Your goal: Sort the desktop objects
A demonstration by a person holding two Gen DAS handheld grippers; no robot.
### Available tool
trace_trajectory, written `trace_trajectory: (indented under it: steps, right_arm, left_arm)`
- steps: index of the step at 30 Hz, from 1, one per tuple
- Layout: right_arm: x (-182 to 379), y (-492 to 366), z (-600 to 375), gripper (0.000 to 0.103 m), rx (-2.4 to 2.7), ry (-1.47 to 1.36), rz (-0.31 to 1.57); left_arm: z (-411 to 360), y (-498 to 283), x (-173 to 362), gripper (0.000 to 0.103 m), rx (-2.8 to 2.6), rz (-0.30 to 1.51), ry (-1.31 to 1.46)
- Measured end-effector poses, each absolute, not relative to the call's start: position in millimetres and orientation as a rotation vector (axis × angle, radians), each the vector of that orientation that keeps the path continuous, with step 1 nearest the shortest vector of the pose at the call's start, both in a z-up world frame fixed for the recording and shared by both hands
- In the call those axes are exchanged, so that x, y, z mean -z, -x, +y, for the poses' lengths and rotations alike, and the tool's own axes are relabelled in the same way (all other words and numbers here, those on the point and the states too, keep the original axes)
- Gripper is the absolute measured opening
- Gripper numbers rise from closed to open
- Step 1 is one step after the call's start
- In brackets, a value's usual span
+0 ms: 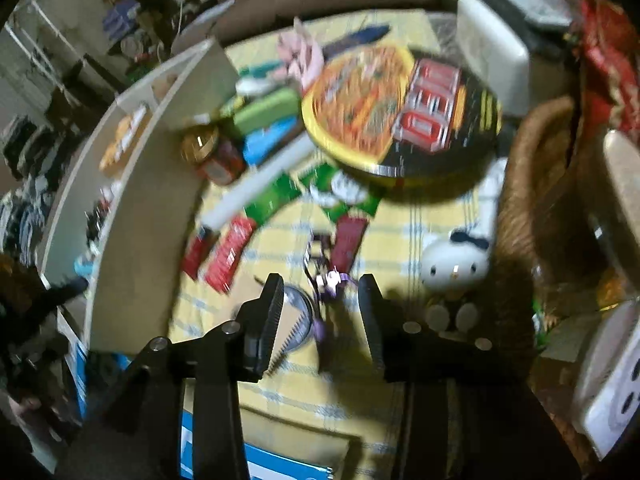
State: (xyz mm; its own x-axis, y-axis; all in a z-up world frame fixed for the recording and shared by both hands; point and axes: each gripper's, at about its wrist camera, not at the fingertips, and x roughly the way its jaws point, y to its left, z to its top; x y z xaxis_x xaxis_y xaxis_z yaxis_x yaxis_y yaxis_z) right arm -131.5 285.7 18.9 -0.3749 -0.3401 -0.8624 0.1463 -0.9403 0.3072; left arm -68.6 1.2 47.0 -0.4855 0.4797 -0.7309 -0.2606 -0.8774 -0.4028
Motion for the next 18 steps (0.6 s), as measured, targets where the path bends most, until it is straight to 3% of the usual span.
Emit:
trace_trajectory:
  steps: [11, 18]
  right_arm:
    - [-24, 169, 248, 0.038, 2.329, -1.533, -0.241]
    - [5, 218, 222, 0.041, 2.138, -1.668, -0.464]
  left_arm:
    - [-15, 67, -62, 0.103, -2.414, -0.327, 1.211]
    - [-14, 69, -62, 0.103, -2.402, -0.334, 1.211]
